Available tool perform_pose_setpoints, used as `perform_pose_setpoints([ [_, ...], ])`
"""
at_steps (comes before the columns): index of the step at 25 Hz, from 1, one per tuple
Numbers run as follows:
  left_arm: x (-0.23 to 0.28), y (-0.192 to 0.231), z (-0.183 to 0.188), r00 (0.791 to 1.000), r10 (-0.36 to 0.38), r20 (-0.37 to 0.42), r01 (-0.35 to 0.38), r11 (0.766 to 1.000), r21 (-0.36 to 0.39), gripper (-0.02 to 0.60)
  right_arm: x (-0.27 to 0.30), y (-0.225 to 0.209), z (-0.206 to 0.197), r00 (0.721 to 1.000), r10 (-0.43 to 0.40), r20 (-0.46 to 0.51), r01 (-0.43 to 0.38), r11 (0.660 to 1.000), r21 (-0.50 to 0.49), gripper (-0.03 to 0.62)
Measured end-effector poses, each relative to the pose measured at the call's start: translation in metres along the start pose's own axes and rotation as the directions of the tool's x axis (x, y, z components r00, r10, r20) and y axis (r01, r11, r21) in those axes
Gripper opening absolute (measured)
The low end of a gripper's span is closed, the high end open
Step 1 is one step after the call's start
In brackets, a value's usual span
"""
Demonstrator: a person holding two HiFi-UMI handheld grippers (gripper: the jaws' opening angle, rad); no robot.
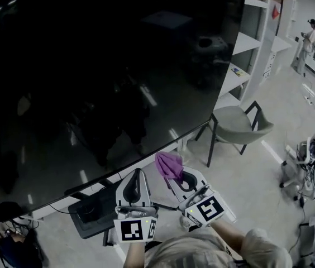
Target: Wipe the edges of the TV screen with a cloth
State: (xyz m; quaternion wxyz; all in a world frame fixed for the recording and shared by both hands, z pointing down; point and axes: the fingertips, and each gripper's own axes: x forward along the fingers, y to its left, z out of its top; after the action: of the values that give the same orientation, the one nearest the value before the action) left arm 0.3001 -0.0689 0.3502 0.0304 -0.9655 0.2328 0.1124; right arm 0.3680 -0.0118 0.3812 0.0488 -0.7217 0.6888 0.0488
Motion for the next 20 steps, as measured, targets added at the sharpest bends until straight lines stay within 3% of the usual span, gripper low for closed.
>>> perform_pose_setpoints([
  [5, 0.070, -0.098, -0.025, 0.993, -0.120, -0.018, 0.121, 0.992, 0.026, 0.015, -0.047, -0.126, 0.000, 0.989, -0.141, -0.041, 0.141, 0.990, -0.001, 0.054],
  [10, 0.120, -0.145, -0.042, 0.985, -0.169, -0.021, 0.170, 0.985, 0.026, 0.015, -0.065, -0.219, -0.020, 0.956, -0.289, -0.047, 0.289, 0.957, -0.007, 0.054],
  [14, 0.142, -0.168, -0.048, 0.984, -0.180, -0.015, 0.179, 0.984, -0.016, 0.015, -0.067, -0.258, -0.048, 0.935, -0.343, -0.092, 0.346, 0.938, 0.013, 0.054],
  [20, 0.160, -0.178, -0.066, 0.984, -0.173, -0.048, 0.176, 0.983, 0.049, 0.015, -0.046, -0.285, -0.098, 0.922, -0.350, -0.163, 0.372, 0.919, 0.130, 0.054],
])
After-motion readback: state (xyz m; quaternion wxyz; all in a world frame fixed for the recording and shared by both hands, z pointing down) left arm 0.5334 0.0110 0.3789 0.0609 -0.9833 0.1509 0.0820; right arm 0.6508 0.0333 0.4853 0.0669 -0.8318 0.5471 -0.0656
